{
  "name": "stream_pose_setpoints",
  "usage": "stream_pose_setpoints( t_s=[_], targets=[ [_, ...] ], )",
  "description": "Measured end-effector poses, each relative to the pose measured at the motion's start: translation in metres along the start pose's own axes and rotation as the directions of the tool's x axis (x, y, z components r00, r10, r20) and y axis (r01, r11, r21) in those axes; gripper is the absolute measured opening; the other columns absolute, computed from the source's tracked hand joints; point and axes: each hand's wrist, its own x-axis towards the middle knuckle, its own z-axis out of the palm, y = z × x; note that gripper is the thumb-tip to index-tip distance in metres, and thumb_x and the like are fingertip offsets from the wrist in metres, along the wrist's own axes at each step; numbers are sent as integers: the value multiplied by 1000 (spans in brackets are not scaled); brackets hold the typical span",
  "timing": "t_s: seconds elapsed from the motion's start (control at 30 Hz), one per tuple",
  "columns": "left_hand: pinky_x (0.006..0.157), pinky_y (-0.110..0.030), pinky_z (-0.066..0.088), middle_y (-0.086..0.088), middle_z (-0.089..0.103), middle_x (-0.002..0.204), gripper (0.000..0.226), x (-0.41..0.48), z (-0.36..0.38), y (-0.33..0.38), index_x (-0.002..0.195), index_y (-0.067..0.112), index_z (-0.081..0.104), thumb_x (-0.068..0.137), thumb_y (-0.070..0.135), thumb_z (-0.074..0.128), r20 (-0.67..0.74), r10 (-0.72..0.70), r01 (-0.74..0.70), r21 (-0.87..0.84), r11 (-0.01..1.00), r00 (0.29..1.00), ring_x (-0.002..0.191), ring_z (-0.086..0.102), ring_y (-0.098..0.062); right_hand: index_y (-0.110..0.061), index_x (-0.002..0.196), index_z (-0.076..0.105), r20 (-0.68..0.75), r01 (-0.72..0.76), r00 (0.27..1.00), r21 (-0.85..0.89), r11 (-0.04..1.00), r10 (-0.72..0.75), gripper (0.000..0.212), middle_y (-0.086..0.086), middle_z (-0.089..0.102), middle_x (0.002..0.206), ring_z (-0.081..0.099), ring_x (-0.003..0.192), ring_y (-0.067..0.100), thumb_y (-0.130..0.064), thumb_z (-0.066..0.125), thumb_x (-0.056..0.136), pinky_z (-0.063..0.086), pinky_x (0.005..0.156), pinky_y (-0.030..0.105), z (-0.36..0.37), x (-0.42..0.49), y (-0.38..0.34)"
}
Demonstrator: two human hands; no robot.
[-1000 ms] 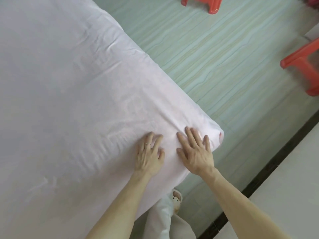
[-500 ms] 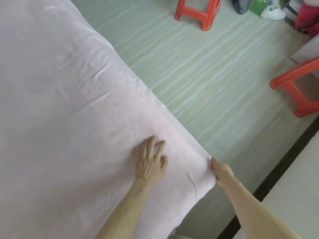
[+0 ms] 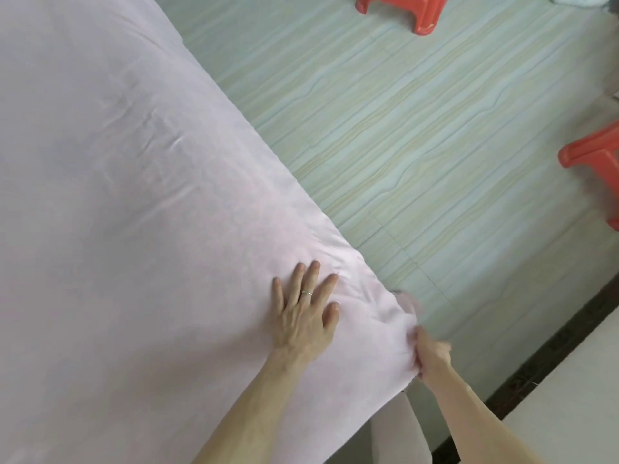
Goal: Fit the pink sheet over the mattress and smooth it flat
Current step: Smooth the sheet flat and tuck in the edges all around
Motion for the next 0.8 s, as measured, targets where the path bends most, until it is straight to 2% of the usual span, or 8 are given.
stream_pose_setpoints(
  t_s=[0.23, 0.37, 0.43, 0.57, 0.63, 0.67, 0.73, 0.8],
  targets=[
    [116, -63, 14, 6, 31, 159, 51, 5, 6, 36, 140, 38, 49, 89, 46, 47, -30, -218, 218, -18, 976, 975, 151, 16, -20, 6, 108, 65, 157, 73, 986, -158, 985, -48, 51, 25, 66, 101, 63, 83, 36, -38, 65, 84, 52, 70, 44, -7, 49, -23],
    [116, -62, 11, 6, 29, 160, 52, 7, 11, 48, 141, 39, 48, 90, 47, 46, -56, -275, 275, -2, 961, 960, 151, 13, -19, -5, 80, 59, 253, 185, 953, -43, 982, -169, 9, 11, 56, 86, 51, 78, 23, -13, 59, 84, 40, 64, 33, 11, 28, -69],
    [116, -62, 11, 6, 31, 159, 52, 7, 13, 49, 139, 38, 50, 88, 46, 49, -78, -292, 292, -3, 956, 953, 151, 16, -19, -5, 68, 58, 304, 210, 931, 7, 978, -202, 15, 9, 57, 74, 50, 70, 22, -3, 52, 82, 40, 60, 31, 26, 27, -89],
    [117, -62, 11, 6, 33, 158, 52, 7, 14, 55, 137, 38, 52, 85, 45, 53, -85, -317, 318, -3, 948, 945, 150, 17, -19, -5, 99, 63, 308, 262, 921, -40, 964, -238, 26, 6, 60, 84, 56, 82, 22, 0, 49, 78, 48, 68, 31, 26, 34, -98],
    [117, -61, 9, 7, 32, 158, 52, 8, 11, 55, 136, 38, 52, 84, 44, 53, -73, -335, 335, -11, 942, 939, 151, 17, -20, -2, 97, 62, 283, 261, 931, -70, 963, -232, 22, 11, 58, 73, 53, 69, 26, 0, 47, 82, 44, 61, 30, 18, 28, -102],
    [117, -61, 9, 7, 32, 158, 52, 9, 11, 56, 136, 37, 52, 84, 43, 54, -64, -334, 333, -19, 943, 940, 150, 17, -20, 0, 88, 60, 270, 248, 939, -108, 963, -212, 13, 11, 55, 69, 50, 65, 27, -7, 50, 87, 41, 61, 31, 15, 26, -103],
    [116, -61, 11, 7, 33, 157, 52, 9, 9, 54, 134, 37, 52, 83, 43, 55, -51, -334, 332, -35, 943, 941, 150, 19, -21, -7, 82, 56, 299, 213, 942, -172, 962, -155, 35, 10, 55, 76, 53, 75, 28, -40, 57, 92, 42, 72, 35, 18, 24, -103],
    [116, -60, 15, 7, 33, 157, 52, 10, 7, 50, 134, 37, 52, 82, 44, 56, -50, -332, 329, -54, 943, 942, 149, 22, -21, -10, 89, 58, 374, 218, 921, -273, 937, -106, 58, 9, 61, 84, 59, 87, 28, -65, 63, 72, 45, 86, 38, 29, 40, -97]
  ],
)
